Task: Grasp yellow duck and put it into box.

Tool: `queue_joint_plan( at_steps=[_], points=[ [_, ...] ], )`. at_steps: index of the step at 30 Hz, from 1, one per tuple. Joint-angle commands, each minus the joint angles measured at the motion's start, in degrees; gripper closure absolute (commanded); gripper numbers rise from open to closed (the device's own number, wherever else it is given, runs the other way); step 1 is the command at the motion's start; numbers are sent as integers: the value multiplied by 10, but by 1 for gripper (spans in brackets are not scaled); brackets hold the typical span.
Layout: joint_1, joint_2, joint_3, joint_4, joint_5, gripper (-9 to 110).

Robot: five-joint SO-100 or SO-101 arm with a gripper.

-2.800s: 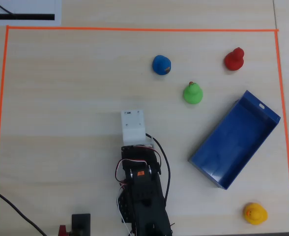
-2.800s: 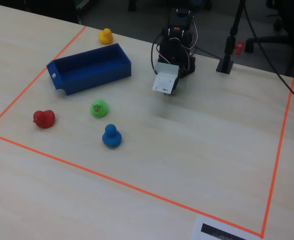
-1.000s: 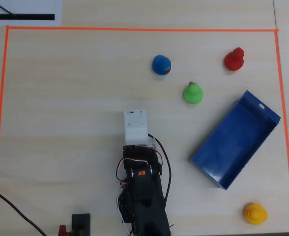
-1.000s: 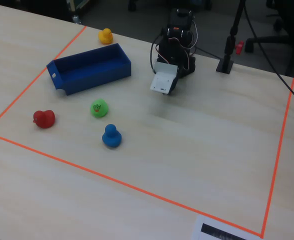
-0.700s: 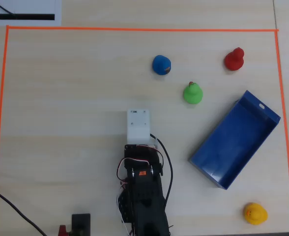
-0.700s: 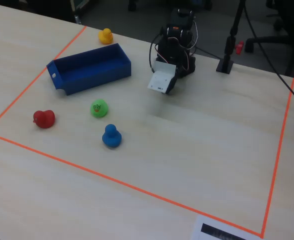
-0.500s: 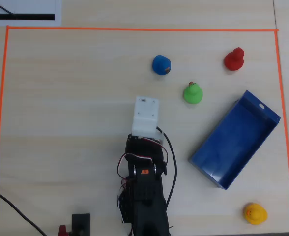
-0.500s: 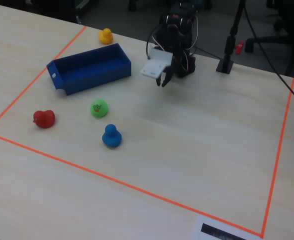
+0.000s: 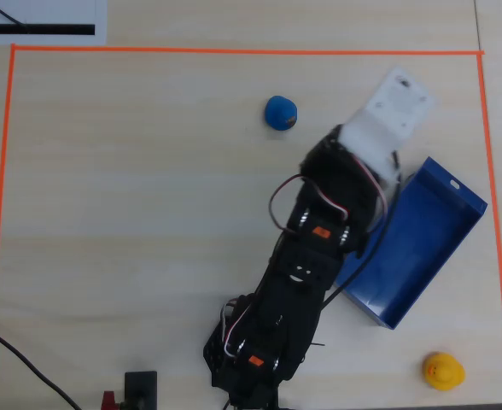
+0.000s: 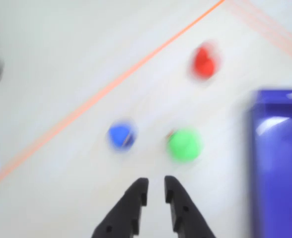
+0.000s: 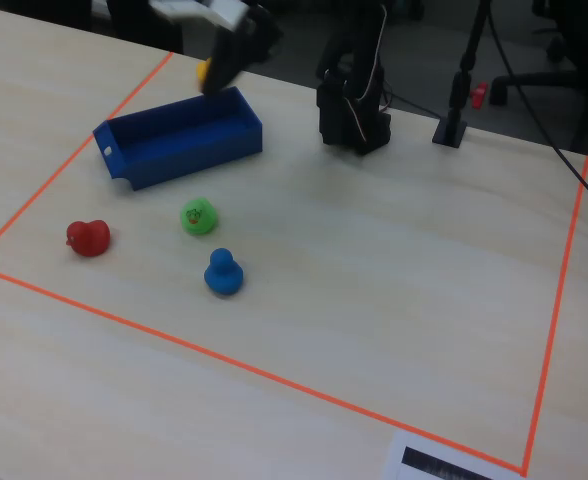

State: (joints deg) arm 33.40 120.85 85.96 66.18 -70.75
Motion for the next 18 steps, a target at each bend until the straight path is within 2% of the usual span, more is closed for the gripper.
queue_joint_plan(
  at_steps=[1, 8, 12, 18],
  points=[
    [176, -35, -62, -28, 4, 101],
    [439, -123, -109, -74, 109, 101],
    [574, -180, -176, -42, 171, 92],
    [679, -207, -171, -5, 161, 81]
  ],
)
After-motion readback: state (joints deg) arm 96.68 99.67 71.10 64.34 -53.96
